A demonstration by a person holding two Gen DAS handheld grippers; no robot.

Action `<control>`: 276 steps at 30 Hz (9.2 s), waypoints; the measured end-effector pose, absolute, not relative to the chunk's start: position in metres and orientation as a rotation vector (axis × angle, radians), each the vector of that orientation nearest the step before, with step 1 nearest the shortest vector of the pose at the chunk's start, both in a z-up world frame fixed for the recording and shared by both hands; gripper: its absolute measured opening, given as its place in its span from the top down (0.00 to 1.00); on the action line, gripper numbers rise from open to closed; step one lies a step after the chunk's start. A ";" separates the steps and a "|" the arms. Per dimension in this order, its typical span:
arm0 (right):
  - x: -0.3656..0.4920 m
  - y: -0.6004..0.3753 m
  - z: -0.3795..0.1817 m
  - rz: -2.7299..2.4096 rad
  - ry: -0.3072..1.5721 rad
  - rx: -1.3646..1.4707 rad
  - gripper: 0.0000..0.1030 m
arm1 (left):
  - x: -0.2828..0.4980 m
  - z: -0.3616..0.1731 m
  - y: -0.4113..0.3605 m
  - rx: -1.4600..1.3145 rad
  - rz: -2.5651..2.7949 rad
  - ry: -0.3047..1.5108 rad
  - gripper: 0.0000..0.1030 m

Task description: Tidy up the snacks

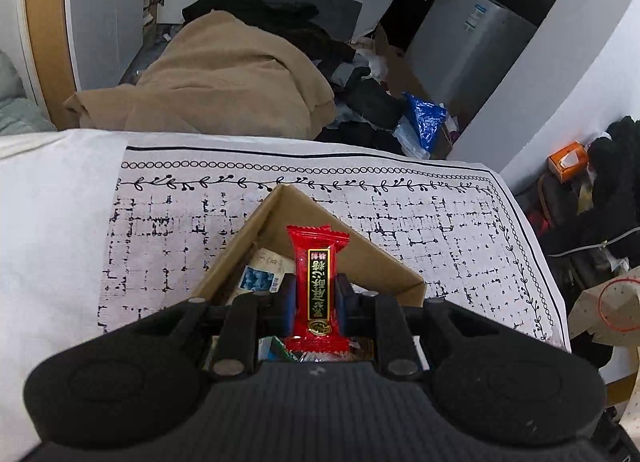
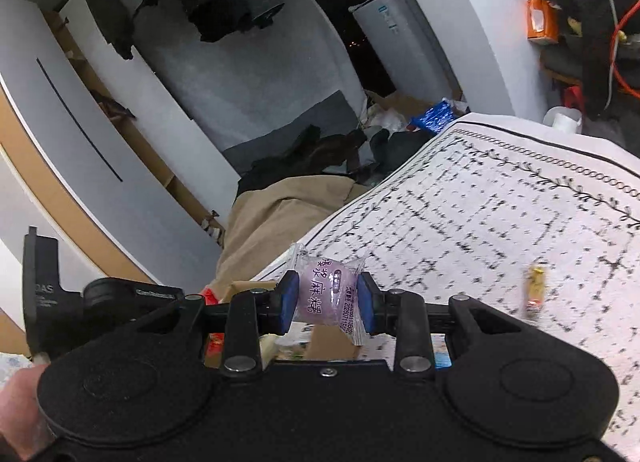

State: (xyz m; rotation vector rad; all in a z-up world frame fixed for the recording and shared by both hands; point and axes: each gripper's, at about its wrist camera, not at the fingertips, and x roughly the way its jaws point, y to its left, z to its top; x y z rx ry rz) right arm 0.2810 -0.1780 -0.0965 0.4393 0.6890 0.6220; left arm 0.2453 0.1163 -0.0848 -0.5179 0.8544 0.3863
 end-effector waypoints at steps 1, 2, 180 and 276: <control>0.281 -0.174 -0.096 0.630 0.692 0.438 0.69 | 0.246 -0.086 0.117 -0.520 0.384 0.857 0.81; 0.281 -0.170 -0.096 0.637 0.697 0.439 0.69 | 0.246 -0.087 0.119 -0.523 0.382 0.861 0.81; 0.295 -0.228 -0.139 0.576 0.776 0.497 0.81 | 0.231 -0.072 -0.011 -0.357 0.216 0.823 1.00; 0.126 -0.208 0.021 0.507 0.667 0.311 0.00 | 0.062 0.042 0.058 -0.427 0.178 0.750 0.00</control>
